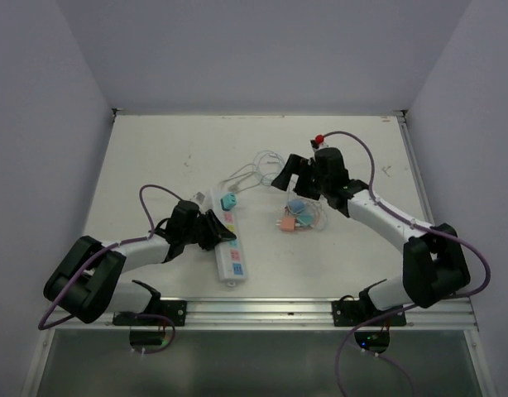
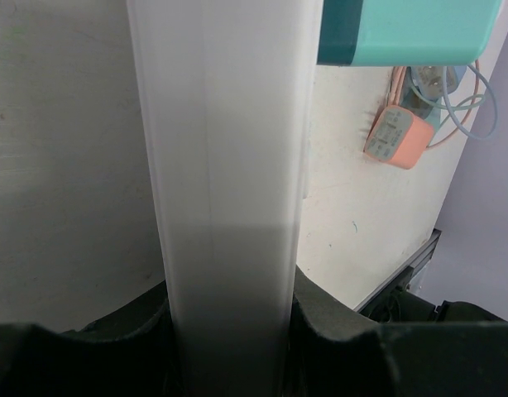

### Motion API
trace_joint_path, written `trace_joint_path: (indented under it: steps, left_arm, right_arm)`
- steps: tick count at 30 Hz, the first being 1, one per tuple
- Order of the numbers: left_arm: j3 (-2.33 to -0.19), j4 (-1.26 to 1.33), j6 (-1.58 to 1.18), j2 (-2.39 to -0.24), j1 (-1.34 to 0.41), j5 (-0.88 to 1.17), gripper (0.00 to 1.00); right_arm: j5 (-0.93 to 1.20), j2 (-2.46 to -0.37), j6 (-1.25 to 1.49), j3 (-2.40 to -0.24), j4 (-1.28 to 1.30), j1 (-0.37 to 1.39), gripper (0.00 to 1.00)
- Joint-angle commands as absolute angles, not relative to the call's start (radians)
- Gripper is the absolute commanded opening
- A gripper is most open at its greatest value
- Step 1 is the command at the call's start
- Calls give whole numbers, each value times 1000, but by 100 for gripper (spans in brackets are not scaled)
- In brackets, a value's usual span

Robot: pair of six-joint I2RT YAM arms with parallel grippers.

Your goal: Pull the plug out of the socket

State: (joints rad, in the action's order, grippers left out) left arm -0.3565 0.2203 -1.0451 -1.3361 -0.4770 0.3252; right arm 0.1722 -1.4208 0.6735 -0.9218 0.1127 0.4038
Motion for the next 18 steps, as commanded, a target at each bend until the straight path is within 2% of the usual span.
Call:
trace_joint_path:
  steps: [1,10,18]
  left_arm:
    - [-359,184,-988,-1358,-474,318,0]
    - [-354,186,-983,-1356,-474,324,0]
    - [-351,175,-979,-1347,-474,321,0]
  right_arm:
    - [180,-1466,758,-973,6,492,96]
    - [144,-1663,876,-1065,-121,658,94]
    - [179,-1816,919,-1157,-169,712,83]
